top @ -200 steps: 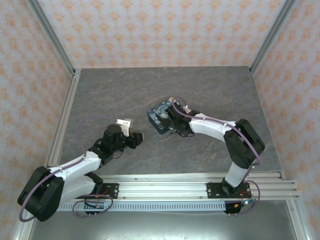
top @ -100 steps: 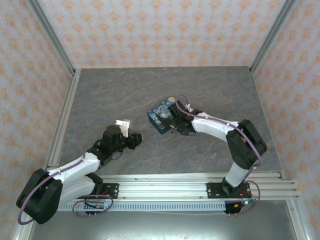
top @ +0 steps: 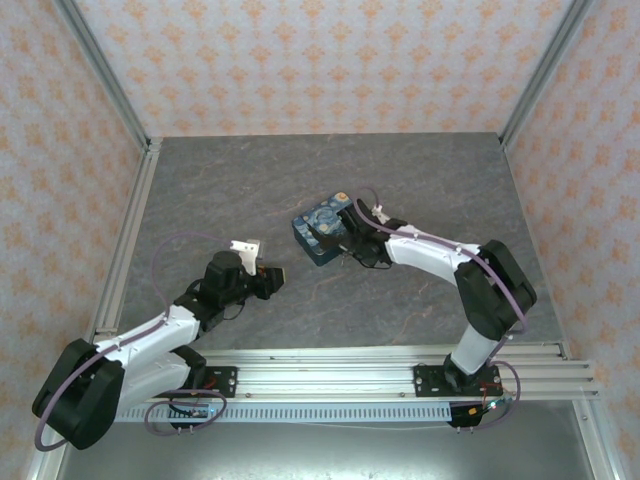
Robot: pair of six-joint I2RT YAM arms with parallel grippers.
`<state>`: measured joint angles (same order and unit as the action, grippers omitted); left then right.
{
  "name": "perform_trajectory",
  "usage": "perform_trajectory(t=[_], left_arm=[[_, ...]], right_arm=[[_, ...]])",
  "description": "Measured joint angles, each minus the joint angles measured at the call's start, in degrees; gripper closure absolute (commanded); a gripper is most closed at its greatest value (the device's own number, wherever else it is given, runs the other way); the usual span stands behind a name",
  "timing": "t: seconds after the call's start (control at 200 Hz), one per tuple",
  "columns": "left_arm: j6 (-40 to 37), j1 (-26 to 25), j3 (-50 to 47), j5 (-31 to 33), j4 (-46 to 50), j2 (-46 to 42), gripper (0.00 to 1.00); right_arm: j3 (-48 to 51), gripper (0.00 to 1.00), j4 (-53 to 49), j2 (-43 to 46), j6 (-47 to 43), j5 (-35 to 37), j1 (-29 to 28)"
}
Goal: Unlock the padlock with the key
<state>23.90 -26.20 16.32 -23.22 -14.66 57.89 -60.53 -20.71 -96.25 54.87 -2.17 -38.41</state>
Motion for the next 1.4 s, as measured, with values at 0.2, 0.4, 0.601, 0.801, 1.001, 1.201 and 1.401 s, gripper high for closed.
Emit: perform_trajectory(t=[0.2,0.4,0.601,0.801,1.001,1.201,1.401], left_arm=[[-0.4,0.1,0.0,0.3,0.6,-1.3,0.68],[-1.0,0.1,0.0,1.0,3.2,-2.4,0.64],[-4.3,1.2,5.1,3.0,12.9,-5.2,0.04],[-7.3,2.7,15.4,6.9,23.2,-5.6,0.0],[-7.3,4.3,20.2,10.3,30.8,-3.7,0.0],[-6.2,4.5,20.4,10.8,37.3,-3.4,0.0],[-4.4,4.5,20.0,12.3,42.2,-7.7,0.0]], right_arm=[[2.2,1.0,0.9,0.1,0.7,-0.2,0.9],[2.8,1.0,0.8,2.6,-0.3,-0.1,1.0],[4.7,1.0,-2.0,11.1,-3.5,0.6,1.0],[4.8,1.0,-4.6,18.9,-9.8,-6.7,1.0],[5.5,1.0,-4.7,19.5,-15.2,-15.5,-5.4],[10.6,1.0,5.1,13.8,-15.8,-22.6,-13.5],[13.1,1.0,10.2,6.6,-16.5,-26.4,-14.1]])
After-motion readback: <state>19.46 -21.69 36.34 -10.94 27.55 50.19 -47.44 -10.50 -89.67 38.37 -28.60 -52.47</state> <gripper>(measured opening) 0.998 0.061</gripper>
